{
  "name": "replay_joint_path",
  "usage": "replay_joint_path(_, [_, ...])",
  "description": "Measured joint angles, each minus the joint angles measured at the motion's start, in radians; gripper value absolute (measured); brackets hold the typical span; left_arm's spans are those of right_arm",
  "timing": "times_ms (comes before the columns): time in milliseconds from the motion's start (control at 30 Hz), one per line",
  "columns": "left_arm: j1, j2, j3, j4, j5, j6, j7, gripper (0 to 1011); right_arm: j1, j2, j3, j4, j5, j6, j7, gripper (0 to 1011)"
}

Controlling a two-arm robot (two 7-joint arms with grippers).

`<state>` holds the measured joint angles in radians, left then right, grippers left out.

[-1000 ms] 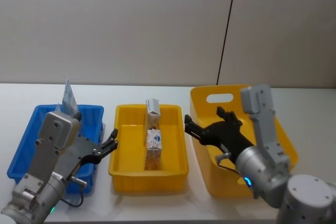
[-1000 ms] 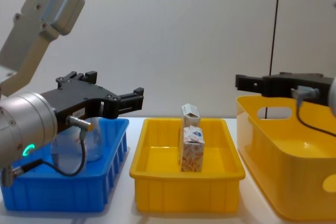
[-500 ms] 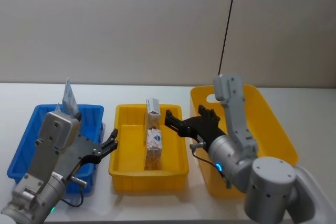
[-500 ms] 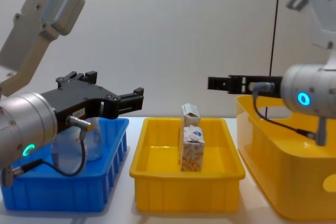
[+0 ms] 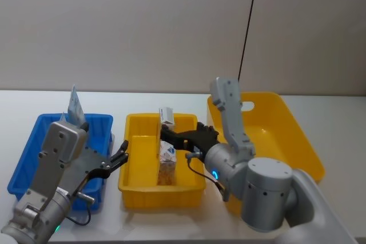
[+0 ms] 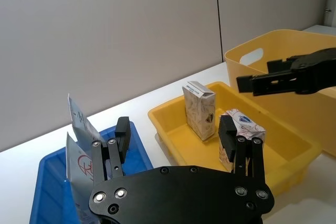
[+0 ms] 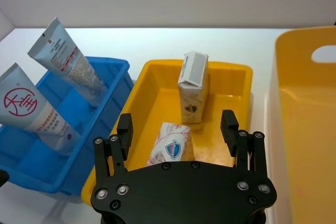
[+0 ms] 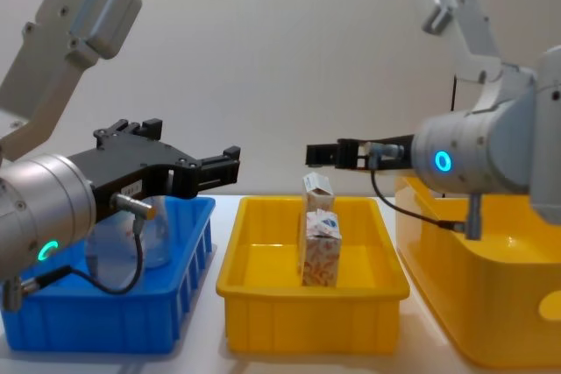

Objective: Bimanual collaborative sorting of washing and personal care products

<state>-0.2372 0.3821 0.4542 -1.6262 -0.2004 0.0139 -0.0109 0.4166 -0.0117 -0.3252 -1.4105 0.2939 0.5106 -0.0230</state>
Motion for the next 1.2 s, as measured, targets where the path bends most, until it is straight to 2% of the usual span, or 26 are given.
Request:
replay_joint_path(367, [0.000,0.000,0.000,0.000,0.000,0.000,0.000,1001,0.059,-0.056,0.011,0.098,0.009,0.073,-0.022,1002])
replay_joint_path(667, [0.000,0.000,0.000,0.000,0.000,0.000,0.000,1001,0.100,-0.088,0.021,0.170,0.009,0.124,-0.043,1002])
replay_joint_path(1100, [0.000,0.000,0.000,0.000,0.000,0.000,0.000,1002,0.158,-0.122,0.039,0.283,0.010,0.163,-0.055,1002])
replay_joint_path(1200, [0.000,0.000,0.000,0.000,0.000,0.000,0.000,1001,0.170,-0.130,0.043,0.309,0.010,0.168,-0.058,951])
